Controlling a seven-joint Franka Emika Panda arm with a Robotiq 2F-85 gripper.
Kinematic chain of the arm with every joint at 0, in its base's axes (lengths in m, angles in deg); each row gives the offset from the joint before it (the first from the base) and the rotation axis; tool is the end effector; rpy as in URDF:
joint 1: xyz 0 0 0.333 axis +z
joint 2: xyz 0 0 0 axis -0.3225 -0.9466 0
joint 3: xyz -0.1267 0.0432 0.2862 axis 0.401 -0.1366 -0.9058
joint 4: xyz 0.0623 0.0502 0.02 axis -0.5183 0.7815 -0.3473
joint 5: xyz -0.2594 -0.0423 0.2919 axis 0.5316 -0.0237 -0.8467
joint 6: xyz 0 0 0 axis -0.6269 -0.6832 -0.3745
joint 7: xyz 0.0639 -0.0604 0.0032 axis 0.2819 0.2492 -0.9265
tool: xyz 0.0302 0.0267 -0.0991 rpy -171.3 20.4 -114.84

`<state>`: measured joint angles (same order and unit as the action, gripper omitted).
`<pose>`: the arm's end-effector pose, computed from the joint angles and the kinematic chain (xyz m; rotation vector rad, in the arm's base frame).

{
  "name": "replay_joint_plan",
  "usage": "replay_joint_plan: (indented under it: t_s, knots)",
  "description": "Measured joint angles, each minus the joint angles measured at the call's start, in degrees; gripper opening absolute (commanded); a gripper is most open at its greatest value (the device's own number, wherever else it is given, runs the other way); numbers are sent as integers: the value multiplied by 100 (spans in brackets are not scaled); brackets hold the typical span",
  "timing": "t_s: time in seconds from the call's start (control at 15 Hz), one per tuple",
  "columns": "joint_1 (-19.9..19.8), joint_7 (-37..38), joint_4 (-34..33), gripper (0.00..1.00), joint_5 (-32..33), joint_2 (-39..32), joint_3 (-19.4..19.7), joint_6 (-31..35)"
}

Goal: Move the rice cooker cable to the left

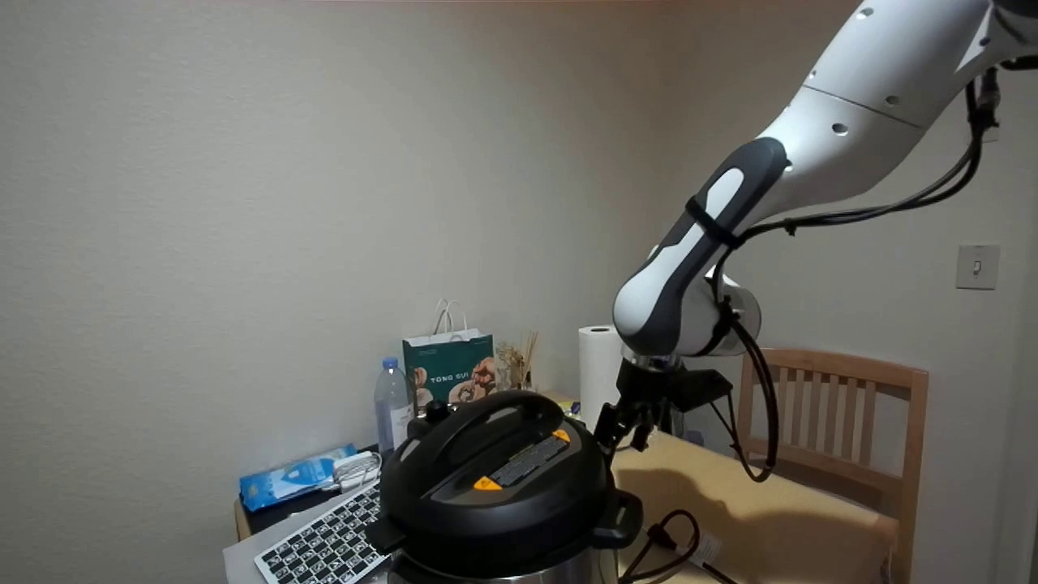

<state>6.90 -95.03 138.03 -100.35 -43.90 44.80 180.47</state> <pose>0.5685 -0.0277 0.2468 -2.9858 -0.1501 -0.3650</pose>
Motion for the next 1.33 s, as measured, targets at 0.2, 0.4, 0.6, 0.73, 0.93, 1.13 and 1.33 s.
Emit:
replay_joint_plan:
  t_s: [0.2,0.4,0.6,0.73,0.93,1.13,1.33]
  knots:
    - [17,-51,315,100,-534,580,-319,385]
    - [32,-52,629,100,-863,1104,-481,562]
    - [35,-51,838,100,-875,1337,-517,612]
    - [39,-50,853,100,-875,1360,-547,612]
    - [38,-50,846,100,-875,1354,-535,598]
    - [-39,-52,779,100,-875,1324,-392,565]
    - [-314,-255,482,100,-1148,1351,-248,402]
